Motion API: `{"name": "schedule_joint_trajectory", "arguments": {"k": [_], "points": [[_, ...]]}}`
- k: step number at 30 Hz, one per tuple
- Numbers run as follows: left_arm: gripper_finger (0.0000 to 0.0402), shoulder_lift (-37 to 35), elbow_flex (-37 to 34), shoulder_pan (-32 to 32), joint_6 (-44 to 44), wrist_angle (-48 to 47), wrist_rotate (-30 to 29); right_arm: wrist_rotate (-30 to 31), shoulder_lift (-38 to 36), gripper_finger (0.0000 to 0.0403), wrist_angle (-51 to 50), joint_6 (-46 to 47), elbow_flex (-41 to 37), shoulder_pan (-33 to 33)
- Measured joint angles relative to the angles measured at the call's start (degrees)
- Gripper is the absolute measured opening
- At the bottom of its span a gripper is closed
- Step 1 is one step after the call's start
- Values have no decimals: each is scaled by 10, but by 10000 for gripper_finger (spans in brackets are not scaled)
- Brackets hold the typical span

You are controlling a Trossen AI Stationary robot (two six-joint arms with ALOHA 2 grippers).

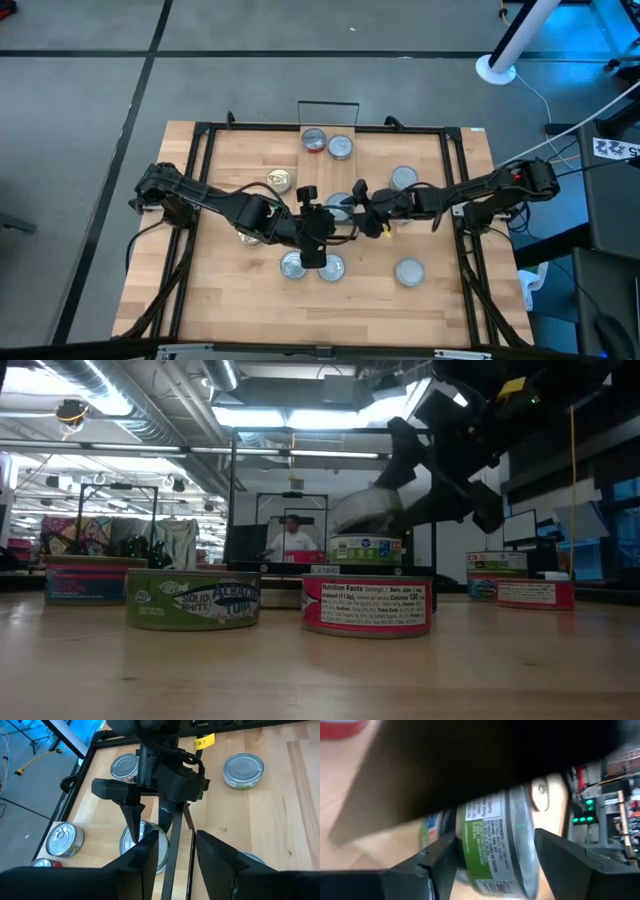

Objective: Stack canned seafood by type on shelf
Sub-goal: Stack the green tuna can on top of the other green tuna can on the shelf

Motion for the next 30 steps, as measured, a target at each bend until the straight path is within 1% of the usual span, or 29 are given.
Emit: {"name": "schedule_joint_trajectory", "arguments": {"k": [5, 14, 22, 25, 30], "points": [[127, 0, 0, 0, 3, 0, 0, 10, 0, 253, -14, 0, 0, 1], [127, 0, 0, 0, 3, 0, 0, 16, -1, 253, 11, -1, 0, 0], [127, 0, 0, 0, 4, 0, 0, 20, -1, 253, -31, 1, 1, 1], [127, 0, 0, 0, 4, 0, 0, 38, -1, 253, -31, 12, 1, 1], [127, 0, 0, 0, 4, 0, 0, 86, -13, 253, -35, 13, 1, 1]]}}
